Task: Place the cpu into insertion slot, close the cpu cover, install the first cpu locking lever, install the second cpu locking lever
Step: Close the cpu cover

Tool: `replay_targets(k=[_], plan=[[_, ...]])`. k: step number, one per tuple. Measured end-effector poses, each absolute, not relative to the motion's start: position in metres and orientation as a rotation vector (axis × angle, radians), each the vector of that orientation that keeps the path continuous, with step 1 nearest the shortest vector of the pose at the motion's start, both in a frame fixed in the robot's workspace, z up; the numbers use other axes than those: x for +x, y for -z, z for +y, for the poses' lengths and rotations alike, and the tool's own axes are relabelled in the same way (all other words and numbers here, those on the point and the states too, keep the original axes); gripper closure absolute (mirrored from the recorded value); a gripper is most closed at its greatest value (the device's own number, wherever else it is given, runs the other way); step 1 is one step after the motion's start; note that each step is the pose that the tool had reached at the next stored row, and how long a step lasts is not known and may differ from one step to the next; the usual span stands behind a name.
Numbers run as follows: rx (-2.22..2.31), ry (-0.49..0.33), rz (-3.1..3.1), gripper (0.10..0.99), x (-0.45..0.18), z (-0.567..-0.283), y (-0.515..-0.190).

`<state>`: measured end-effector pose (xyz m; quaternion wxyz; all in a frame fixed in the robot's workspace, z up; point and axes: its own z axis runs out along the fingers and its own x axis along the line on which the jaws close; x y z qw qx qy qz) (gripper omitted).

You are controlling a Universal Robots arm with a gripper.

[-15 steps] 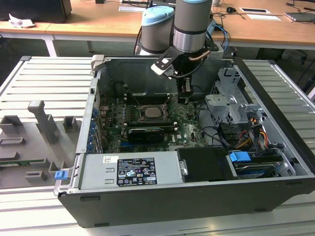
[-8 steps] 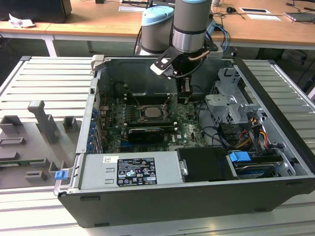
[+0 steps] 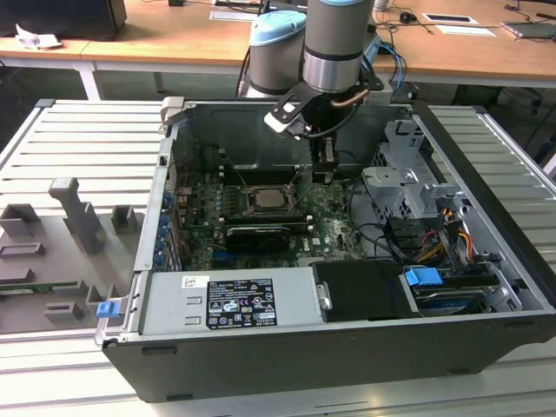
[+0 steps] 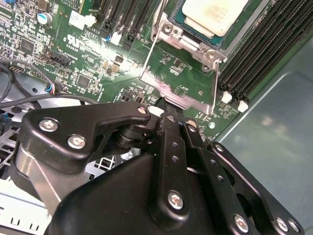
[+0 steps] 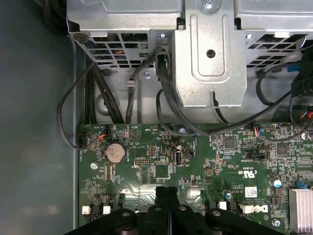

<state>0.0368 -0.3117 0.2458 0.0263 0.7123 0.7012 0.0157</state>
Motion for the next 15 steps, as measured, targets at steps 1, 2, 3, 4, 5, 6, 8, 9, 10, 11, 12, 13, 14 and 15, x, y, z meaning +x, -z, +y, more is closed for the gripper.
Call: replay_targets(k=[1,2,3,4,5,6,8,9,10,11,12,13,14,15], plan=[[2.201,-0.049,2.167,0.980,0.0364,-0.3117,-0.2457],[2.201,-0.049,2.167,0.980,0.0360,-0.3117,-0.2457],[2.201,-0.048,2.167,0.980,0.0356,-0.3117,-0.2457],[2.201,-0.049,2.167,0.980,0.0353,-0.3117,-0.2457],[2.201,-0.049,2.167,0.980,0.0351,-0.3117,-0.2457],[2.201,-0.048,2.167,0.980,0.0348,-0.3117,-0.2457],[2.201,-0.048,2.167,0.980,0.0344,-0.3117,-0.2457],[2.201,-0.049,2.167,0.980,0.0343,-0.3117,-0.2457],[2.201,-0.049,2.167,0.980,0.0341,-0.3117,-0.2457],[2.201,-0.049,2.167,0.980,0.0339,-0.3117,-0.2457],[2.201,-0.049,2.167,0.980,0.0337,-0.3117,-0.2457],[2.201,-0.049,2.167,0.980,0.0335,-0.3117,-0.2456],[2.201,-0.048,2.167,0.980,0.0331,-0.3117,-0.2457],[2.201,-0.049,2.167,0.980,0.0330,-0.3117,-0.2456]])
